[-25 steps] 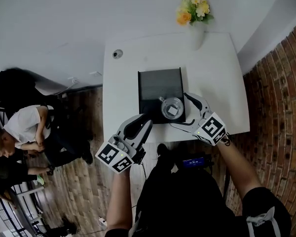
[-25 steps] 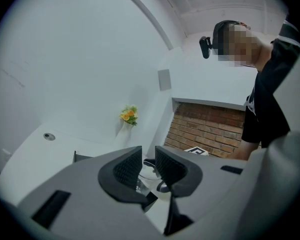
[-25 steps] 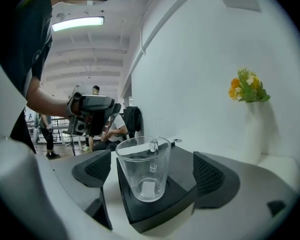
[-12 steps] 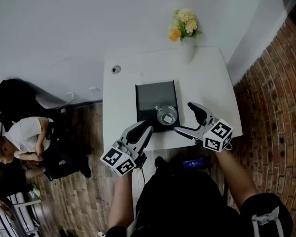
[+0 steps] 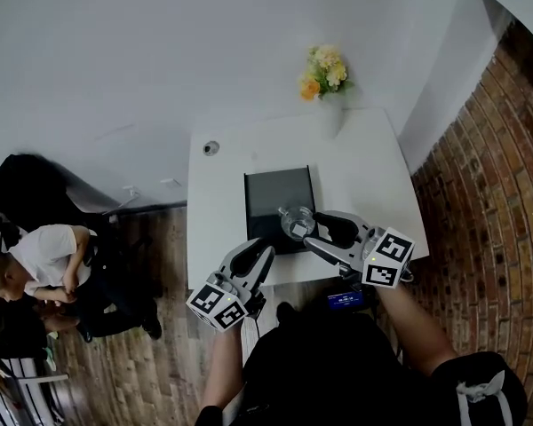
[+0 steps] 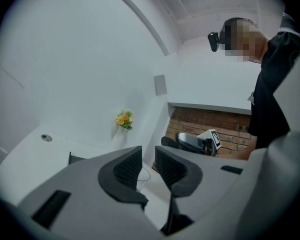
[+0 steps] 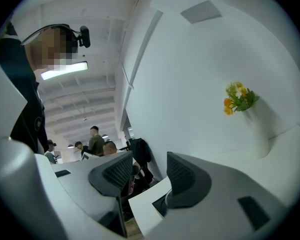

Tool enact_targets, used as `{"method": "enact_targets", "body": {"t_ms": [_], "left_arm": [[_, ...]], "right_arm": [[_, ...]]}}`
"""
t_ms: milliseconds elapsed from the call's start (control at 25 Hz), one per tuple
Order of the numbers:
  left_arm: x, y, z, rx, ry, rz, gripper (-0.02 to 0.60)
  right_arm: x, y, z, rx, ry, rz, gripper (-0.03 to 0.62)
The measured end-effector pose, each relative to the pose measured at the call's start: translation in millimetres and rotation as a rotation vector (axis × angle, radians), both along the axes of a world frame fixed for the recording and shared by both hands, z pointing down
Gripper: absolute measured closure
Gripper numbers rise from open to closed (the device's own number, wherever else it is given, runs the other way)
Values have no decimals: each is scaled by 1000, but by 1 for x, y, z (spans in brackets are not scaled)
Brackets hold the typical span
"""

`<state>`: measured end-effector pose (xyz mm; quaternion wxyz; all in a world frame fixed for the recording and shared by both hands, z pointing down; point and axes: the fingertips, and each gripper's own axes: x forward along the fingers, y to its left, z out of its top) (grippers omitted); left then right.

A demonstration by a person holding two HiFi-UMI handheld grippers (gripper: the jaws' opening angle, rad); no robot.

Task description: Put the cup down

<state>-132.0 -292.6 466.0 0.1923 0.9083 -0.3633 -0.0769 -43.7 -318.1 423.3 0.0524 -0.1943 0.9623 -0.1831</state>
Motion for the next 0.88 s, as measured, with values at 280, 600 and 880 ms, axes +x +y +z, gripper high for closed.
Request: {"method": "enact_targets", "body": {"t_ms": [280,600,880], "left_arm": [[-3,1,-4,5,15,0,512],[-2,-3,-20,47,42,31,574],[3,-4,-20,45,43,55,574]], "right_arm": [[-8,-3,5,-57,-26,-14,563],[-16,-3,12,-66,-23,-41,580],[-13,-6,21,-80,-10,-29,580]]}}
